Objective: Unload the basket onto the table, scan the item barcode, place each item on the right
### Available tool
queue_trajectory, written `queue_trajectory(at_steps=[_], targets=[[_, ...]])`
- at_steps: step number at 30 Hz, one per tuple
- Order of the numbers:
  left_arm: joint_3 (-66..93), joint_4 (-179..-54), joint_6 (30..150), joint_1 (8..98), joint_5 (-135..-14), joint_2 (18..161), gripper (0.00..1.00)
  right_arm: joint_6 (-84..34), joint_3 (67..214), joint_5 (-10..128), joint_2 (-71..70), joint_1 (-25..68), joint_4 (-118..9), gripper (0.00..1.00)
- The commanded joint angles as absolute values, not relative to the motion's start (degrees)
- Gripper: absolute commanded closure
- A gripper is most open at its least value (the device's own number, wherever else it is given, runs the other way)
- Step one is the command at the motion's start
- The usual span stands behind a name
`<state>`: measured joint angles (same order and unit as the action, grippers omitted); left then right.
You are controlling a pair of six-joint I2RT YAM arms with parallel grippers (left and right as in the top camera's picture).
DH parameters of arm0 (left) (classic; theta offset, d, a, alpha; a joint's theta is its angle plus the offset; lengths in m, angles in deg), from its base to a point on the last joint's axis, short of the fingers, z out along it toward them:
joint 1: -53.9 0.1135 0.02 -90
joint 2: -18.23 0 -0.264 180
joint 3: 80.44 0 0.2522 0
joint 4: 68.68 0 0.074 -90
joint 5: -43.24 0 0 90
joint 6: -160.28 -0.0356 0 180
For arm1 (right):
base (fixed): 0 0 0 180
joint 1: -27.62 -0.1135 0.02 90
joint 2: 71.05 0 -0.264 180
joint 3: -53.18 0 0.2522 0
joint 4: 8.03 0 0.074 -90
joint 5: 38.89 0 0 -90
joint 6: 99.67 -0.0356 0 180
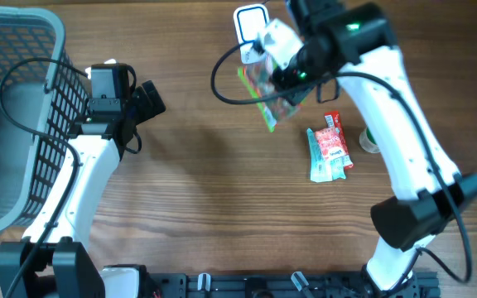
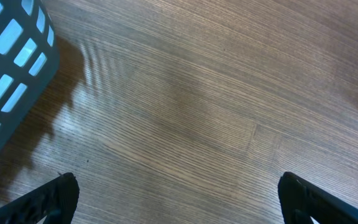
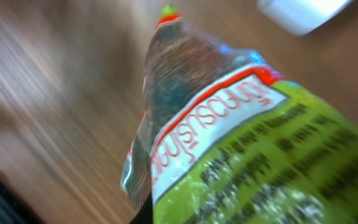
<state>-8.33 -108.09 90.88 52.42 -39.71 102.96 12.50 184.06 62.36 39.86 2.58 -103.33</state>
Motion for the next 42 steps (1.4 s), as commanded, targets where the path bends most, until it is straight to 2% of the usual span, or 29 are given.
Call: queue_trajectory(at_steps=[1,7,8,10,11,15,17,20,21,22,24,26,42], targets=[[-8.5,-108.0,90.2,52.6,-39.2,102.5,0.0,13.0,169.6,66.7,40.5,2.7,-99.2,0.96],[-8.5,-108.0,90.2,52.6,-39.2,102.5,0.0,16.0,147.0,66.6,40.5,3.2,-80.2,0.95],[-8.5,-108.0,90.2,52.6,-39.2,102.5,0.0,16.0,145.1,66.0,40.5,3.2,-77.4,0.84],[-8.5,-108.0,90.2,52.6,-39.2,102.5,0.0,15.7,144.2,65.8,40.5,3.2,-74.2,0.75],[-8.5,-108.0,90.2,52.6,-39.2,102.5,0.0,15.6,144.5,65.2,40.5,3.2,-73.3,0.66],[-8.5,-108.0,90.2,52.6,-39.2,102.5,0.0,10.6,149.9,53.1,39.6,3.2,-74.2,0.42],[-8.5,-108.0,90.2,52.6,-39.2,102.5,0.0,9.4,153.8,50.3,38.3,3.2,-75.4,0.32],[-8.5,-108.0,90.2,52.6,-39.2,102.5,0.0,5.4,155.9,47.3,36.1,3.2,-74.5,0.24],[-8.5,-108.0,90.2,52.6,-39.2,102.5,0.0,1.3,155.9,46.6,35.7,3.3,-73.9,0.16],[-8.5,-108.0,90.2,52.6,-39.2,102.5,0.0,-3.1,155.9,46.4,35.7,3.7,-73.7,0.01],[-8.5,-108.0,90.2,52.6,-39.2,102.5,0.0,-12.0,155.6,46.5,35.7,4.8,-73.5,0.0],[-8.5,-108.0,90.2,52.6,-39.2,102.5,0.0,-15.2,155.5,47.1,35.7,6.1,-73.6,0.0],[-8.5,-108.0,90.2,52.6,-39.2,102.5,0.0,-15.7,155.5,47.1,35.7,6.8,-67.2,0.0]])
